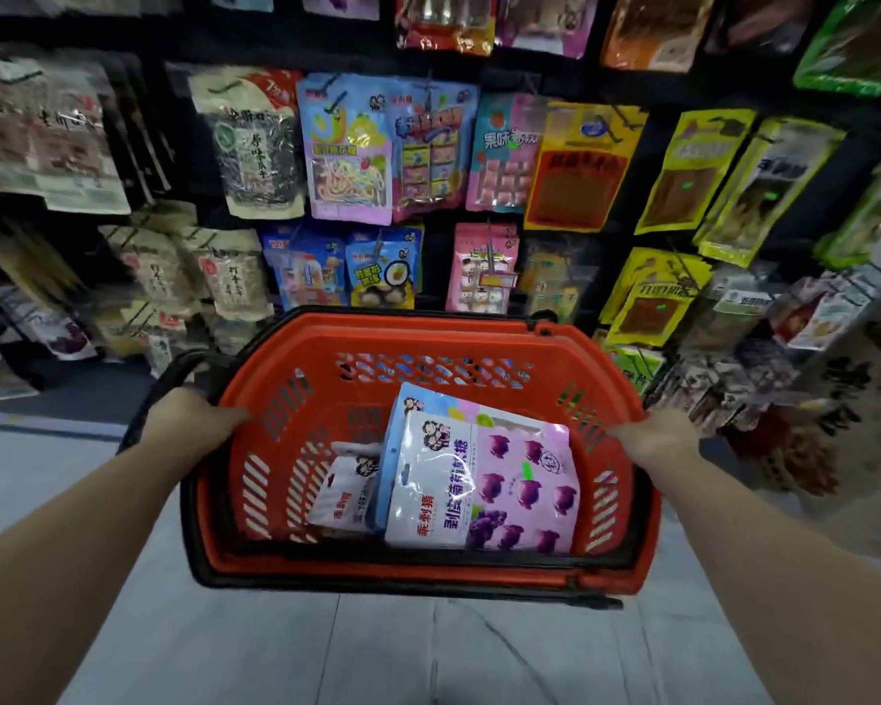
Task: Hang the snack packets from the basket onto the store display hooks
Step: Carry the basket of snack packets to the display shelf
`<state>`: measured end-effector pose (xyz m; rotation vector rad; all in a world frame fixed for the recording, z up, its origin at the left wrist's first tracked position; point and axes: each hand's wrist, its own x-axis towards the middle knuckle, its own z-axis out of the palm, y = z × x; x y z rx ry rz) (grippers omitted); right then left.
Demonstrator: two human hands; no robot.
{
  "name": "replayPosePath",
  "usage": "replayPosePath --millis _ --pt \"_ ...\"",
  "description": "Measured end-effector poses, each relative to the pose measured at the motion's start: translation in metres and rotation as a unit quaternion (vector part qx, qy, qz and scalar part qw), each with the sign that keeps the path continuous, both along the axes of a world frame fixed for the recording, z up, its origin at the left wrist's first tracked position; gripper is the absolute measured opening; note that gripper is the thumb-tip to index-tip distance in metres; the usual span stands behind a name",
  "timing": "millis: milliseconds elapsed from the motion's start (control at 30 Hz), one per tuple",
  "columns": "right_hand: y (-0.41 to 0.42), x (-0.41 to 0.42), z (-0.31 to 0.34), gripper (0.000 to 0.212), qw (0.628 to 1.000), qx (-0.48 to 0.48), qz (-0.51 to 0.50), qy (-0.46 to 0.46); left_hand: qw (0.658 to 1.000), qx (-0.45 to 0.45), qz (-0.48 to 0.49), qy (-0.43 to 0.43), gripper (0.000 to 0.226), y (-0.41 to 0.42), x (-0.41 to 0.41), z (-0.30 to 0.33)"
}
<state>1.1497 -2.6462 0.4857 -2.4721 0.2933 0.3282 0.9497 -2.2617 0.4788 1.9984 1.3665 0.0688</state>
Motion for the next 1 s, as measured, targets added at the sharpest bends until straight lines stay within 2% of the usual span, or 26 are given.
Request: replayPosePath --millis 100,267,433,733,1000 --pt "-0.014 0.015 -0.017 0.048 1.000 -0.005 0.012 0.019 0.999 -0.027 0.027 0.007 0.036 -0.024 0.006 -0.015" --pt "-0.027 0.038 -0.058 0.043 0.997 -0.021 -0.001 0.079 0.996 -0.074 0.038 0.016 0.042 -0.034 0.028 -0.059" --pt "-0.027 0.059 -0.129 0.037 0.991 -0.045 -0.019 0.122 0.993 -0.104 0.010 0.059 0.033 -0.030 0.059 -0.120" --pt "-0.021 0.085 -0.282 0.048 0.983 -0.111 -0.038 0.144 0.980 -0.103 -0.066 0.155 0.027 -0.016 0.096 -0.276" --pt "-0.017 0.104 -0.423 0.039 0.977 -0.152 -0.025 0.145 0.982 -0.054 -0.064 0.167 0.024 -0.020 0.120 -0.416"
